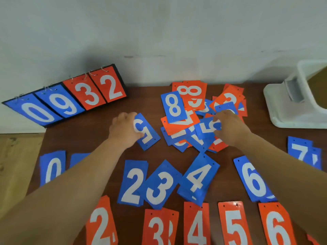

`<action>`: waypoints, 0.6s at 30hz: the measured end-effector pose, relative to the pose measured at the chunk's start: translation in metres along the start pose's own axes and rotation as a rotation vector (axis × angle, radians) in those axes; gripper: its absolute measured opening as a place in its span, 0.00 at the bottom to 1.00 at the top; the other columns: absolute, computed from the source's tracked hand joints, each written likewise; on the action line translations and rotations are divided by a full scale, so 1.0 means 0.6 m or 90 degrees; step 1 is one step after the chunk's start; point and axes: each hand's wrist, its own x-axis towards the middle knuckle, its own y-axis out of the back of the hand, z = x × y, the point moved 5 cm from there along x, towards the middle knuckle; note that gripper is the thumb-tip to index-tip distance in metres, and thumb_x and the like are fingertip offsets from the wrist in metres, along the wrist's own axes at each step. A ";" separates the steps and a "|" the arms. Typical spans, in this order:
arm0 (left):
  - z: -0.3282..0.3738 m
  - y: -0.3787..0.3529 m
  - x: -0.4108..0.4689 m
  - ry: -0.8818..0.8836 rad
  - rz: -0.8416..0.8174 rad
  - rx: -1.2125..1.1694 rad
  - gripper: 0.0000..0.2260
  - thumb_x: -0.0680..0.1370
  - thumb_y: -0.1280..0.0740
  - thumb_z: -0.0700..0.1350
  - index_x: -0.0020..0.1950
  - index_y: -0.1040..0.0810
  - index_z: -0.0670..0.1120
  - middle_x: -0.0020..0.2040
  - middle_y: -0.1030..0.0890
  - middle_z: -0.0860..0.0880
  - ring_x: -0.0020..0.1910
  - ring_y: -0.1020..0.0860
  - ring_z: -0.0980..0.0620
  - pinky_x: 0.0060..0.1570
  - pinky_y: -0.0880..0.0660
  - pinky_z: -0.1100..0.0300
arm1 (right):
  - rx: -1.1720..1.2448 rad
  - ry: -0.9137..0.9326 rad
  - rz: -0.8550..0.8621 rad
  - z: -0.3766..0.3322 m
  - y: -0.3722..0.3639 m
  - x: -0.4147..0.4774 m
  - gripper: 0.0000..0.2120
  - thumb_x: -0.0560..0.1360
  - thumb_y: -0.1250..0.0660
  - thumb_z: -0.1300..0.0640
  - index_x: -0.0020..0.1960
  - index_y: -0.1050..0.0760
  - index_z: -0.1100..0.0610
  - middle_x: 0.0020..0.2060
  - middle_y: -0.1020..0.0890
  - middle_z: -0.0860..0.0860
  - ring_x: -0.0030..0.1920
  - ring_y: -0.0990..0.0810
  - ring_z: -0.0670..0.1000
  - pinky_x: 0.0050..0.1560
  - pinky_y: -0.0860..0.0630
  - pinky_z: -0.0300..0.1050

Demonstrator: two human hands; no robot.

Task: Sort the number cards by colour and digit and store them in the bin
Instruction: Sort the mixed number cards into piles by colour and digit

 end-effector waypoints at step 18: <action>-0.023 0.006 -0.025 0.092 0.063 -0.306 0.35 0.81 0.32 0.41 0.80 0.45 0.64 0.77 0.32 0.51 0.63 0.22 0.49 0.50 0.25 0.57 | 0.050 -0.098 0.064 0.062 0.023 0.006 0.16 0.77 0.32 0.59 0.64 0.25 0.51 0.55 0.18 0.52 0.50 0.19 0.57 0.48 0.22 0.49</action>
